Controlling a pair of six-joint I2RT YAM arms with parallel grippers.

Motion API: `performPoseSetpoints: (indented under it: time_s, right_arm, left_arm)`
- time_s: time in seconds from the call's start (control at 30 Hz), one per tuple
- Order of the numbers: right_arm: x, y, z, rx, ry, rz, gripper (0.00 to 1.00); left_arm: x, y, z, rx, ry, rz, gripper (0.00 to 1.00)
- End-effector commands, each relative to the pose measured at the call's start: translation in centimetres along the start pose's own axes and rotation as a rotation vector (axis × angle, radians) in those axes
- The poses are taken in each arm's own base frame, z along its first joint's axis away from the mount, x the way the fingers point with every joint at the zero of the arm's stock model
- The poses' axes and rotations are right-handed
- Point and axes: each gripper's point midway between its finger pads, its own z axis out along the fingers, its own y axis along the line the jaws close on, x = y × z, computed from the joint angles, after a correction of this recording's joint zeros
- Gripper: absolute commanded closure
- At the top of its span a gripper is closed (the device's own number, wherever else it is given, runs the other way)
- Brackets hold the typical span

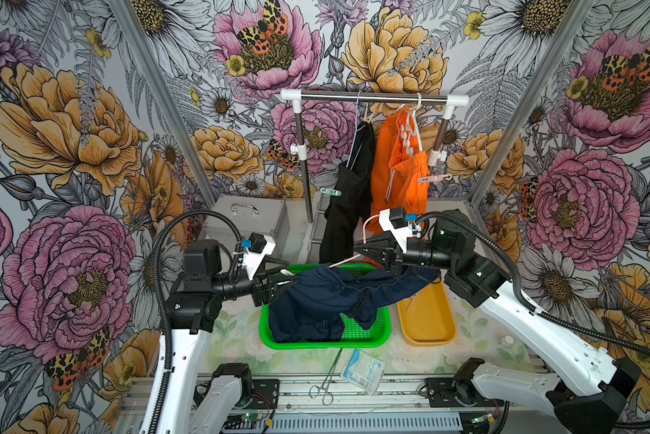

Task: Remove the clothespins securing shorts to the hanger
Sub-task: Remove the clothespin from the hanger.

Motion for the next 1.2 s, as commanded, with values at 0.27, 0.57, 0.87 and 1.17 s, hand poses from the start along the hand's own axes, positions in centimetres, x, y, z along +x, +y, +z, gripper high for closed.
performPoseSetpoints:
  time_s: [0.27,0.57,0.87,1.17]
  right_arm:
    - [-1.6,0.6,0.0,-0.041,-0.060,-0.029,1.00]
    - [-1.6,0.8,0.0,-0.049,-0.060,-0.024,1.00]
    - [-1.5,0.9,0.0,-0.054,-0.059,-0.021,1.00]
    - [-1.6,0.9,0.0,-0.055,-0.062,-0.024,1.00]
  left_arm:
    - [-1.2,-1.7,-0.1,0.070,-0.021,0.045,0.28]
    - [-1.9,-2.9,-0.5,0.111,-0.049,0.106,0.32]
    - [-2.4,-3.7,-0.8,0.148,-0.070,0.135,0.48]
    - [-2.0,-3.2,-0.6,0.128,-0.060,0.122,0.56]
